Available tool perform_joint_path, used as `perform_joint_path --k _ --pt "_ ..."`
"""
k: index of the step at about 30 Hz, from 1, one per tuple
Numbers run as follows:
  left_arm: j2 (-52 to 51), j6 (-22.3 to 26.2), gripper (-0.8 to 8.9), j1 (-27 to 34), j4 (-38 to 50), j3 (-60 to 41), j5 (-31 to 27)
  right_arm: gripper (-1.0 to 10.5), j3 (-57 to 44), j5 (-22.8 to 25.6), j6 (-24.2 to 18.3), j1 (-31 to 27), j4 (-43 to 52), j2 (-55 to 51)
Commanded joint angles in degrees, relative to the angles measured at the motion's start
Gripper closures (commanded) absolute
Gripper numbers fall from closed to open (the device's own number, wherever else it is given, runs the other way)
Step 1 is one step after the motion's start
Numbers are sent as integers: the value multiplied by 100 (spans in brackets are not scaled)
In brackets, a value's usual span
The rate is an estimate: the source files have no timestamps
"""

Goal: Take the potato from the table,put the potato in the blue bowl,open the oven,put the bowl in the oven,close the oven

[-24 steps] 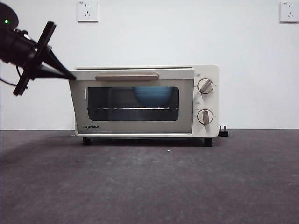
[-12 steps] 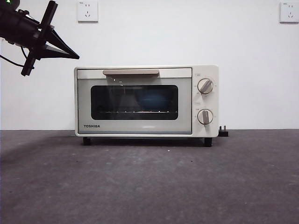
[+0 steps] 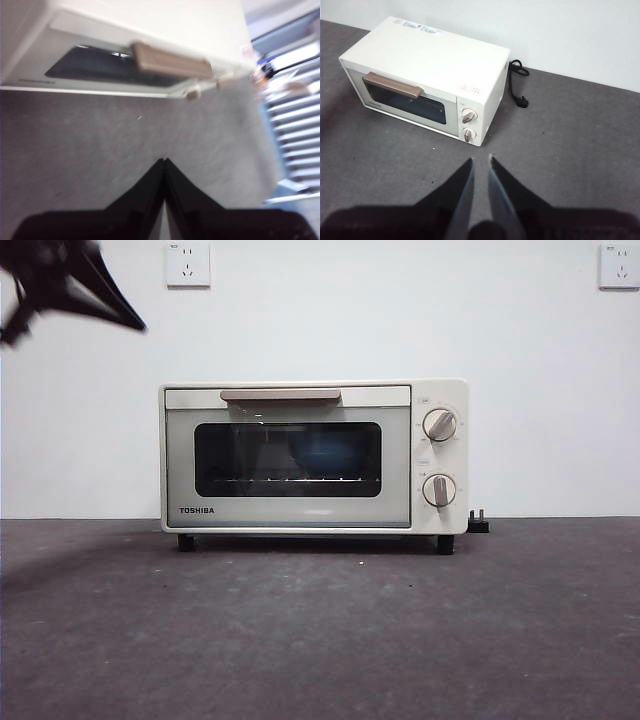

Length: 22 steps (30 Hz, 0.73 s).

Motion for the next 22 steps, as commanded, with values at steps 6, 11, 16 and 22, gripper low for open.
perform_joint_path --k 6,11,16,22 --pt "-1460 1561 820 -476 -997 -13 -1954 891 -13 9 -138 4 -109 -4" --pt "-2251 1440 820 -922 -1029 -13 -2927 891 -13 9 -129 4 -109 -4" --pt "-2903 1379 819 -1331 -1191 -13 -3298 886 -13 15 -144 4 -109 -4" --pt "-3270 1366 818 -1405 -1381 -13 -3298 886 -11 302 -140 4 -105 109"
